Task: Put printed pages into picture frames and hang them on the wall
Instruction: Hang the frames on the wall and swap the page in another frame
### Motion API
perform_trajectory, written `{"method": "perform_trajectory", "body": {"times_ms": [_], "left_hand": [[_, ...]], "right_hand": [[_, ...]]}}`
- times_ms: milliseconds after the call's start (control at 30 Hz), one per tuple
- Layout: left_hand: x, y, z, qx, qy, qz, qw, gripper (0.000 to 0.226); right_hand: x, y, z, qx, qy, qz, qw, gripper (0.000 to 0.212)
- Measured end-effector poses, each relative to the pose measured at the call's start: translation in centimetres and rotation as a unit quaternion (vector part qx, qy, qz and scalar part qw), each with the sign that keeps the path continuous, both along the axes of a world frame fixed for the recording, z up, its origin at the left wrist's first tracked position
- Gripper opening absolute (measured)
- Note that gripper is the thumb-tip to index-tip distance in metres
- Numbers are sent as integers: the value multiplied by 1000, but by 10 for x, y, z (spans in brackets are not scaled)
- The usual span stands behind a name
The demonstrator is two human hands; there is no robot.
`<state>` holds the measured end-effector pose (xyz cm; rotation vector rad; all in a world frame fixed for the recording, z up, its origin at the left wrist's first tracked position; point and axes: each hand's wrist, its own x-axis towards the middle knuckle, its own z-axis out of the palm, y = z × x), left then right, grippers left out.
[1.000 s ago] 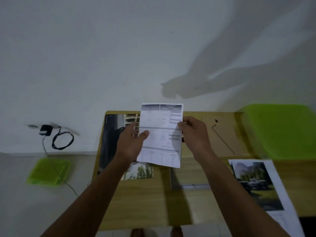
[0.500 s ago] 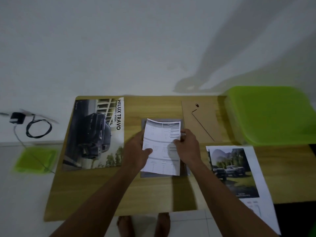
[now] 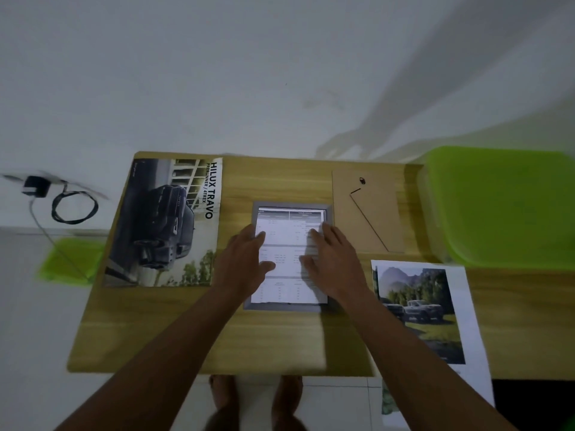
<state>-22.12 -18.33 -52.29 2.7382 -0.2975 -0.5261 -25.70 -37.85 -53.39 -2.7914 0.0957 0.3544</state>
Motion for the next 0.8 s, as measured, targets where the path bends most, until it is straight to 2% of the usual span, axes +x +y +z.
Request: {"method": "perform_trajectory", "body": {"times_ms": [433, 800], "left_hand": [[6, 0, 7, 58, -37, -78, 995, 68], [10, 4, 3, 82, -30, -106, 991, 83]], "right_hand": [[3, -6, 0, -4, -19, 29, 999, 60], [-1, -9, 8, 14, 26, 82, 996, 70]]}}
